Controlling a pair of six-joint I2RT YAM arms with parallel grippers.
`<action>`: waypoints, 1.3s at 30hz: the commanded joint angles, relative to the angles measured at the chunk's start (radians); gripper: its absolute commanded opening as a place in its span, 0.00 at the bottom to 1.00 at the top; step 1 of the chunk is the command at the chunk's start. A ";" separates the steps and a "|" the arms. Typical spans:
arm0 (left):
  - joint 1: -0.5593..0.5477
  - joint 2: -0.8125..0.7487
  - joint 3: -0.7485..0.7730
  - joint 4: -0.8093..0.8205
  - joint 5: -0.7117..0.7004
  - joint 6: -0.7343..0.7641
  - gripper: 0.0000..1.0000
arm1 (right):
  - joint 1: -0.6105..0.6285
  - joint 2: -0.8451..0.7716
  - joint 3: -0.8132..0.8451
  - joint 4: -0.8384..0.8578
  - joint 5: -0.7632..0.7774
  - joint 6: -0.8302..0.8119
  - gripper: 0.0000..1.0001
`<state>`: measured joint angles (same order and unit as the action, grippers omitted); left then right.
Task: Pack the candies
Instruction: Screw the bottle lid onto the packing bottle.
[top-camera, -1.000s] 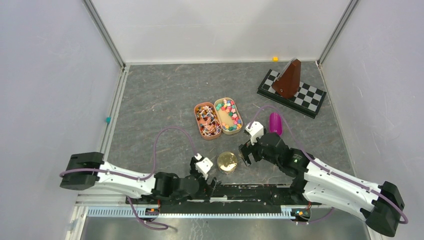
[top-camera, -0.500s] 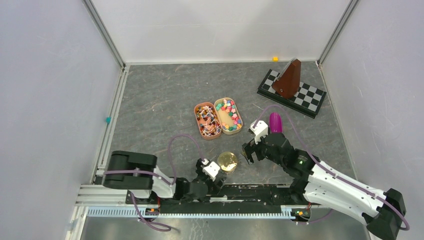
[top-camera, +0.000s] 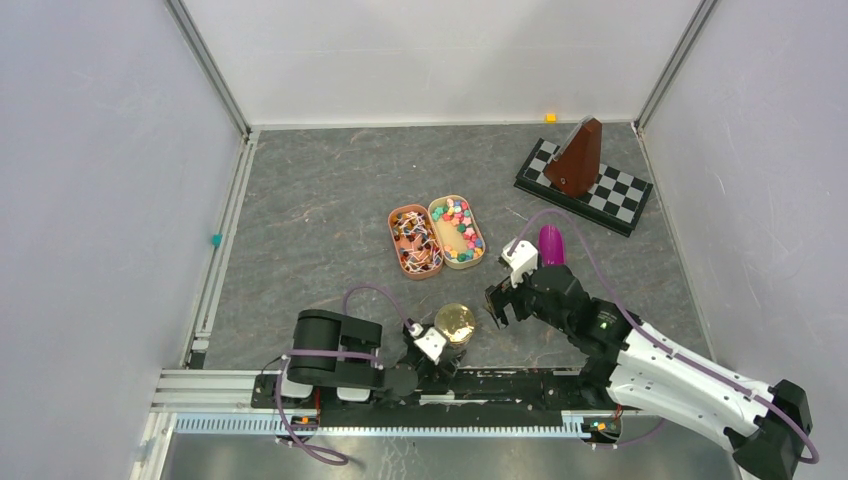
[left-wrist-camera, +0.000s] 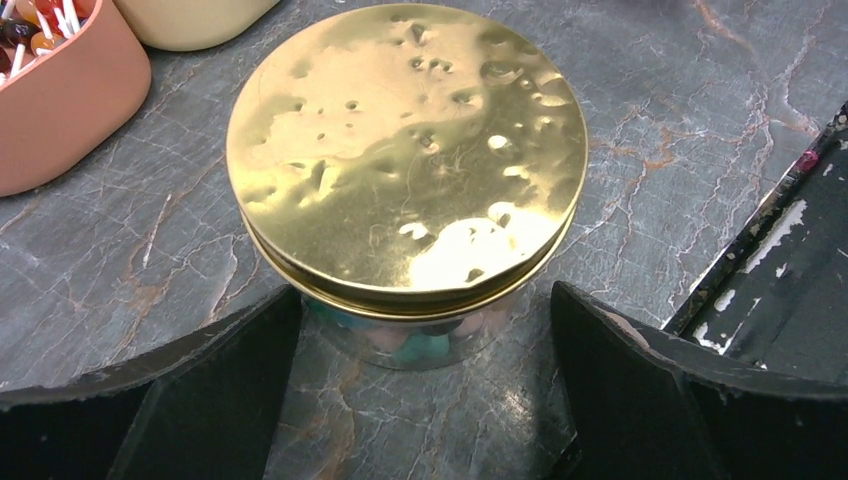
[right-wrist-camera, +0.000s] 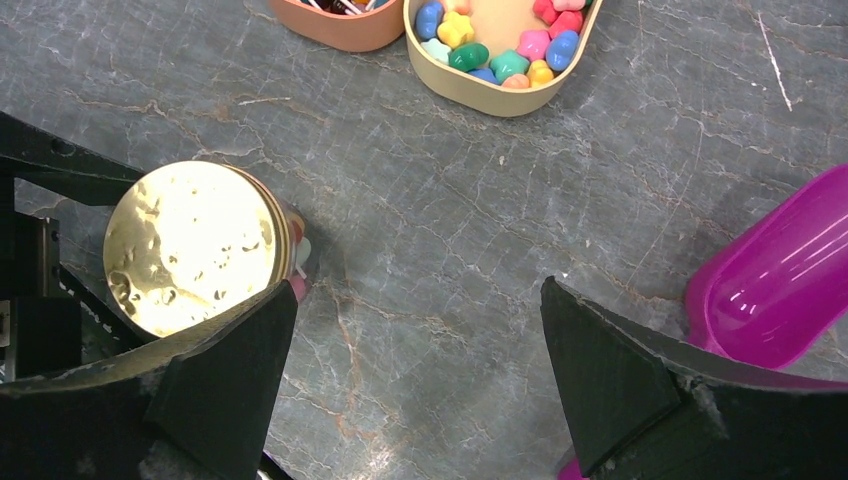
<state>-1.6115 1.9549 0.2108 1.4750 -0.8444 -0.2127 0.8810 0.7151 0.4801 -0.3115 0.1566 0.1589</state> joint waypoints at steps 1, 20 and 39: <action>0.014 0.041 0.014 0.081 -0.019 0.070 1.00 | -0.005 0.010 0.012 0.047 -0.033 -0.011 0.98; 0.105 0.077 0.048 0.081 0.182 0.120 0.77 | -0.016 0.115 0.021 0.222 -0.318 0.018 0.64; 0.144 0.099 0.056 0.081 0.265 0.115 0.71 | -0.068 0.304 0.001 0.369 -0.369 0.037 0.47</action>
<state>-1.4704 2.0171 0.2684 1.5433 -0.6243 -0.1326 0.8295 1.0027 0.4801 -0.0242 -0.1959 0.1867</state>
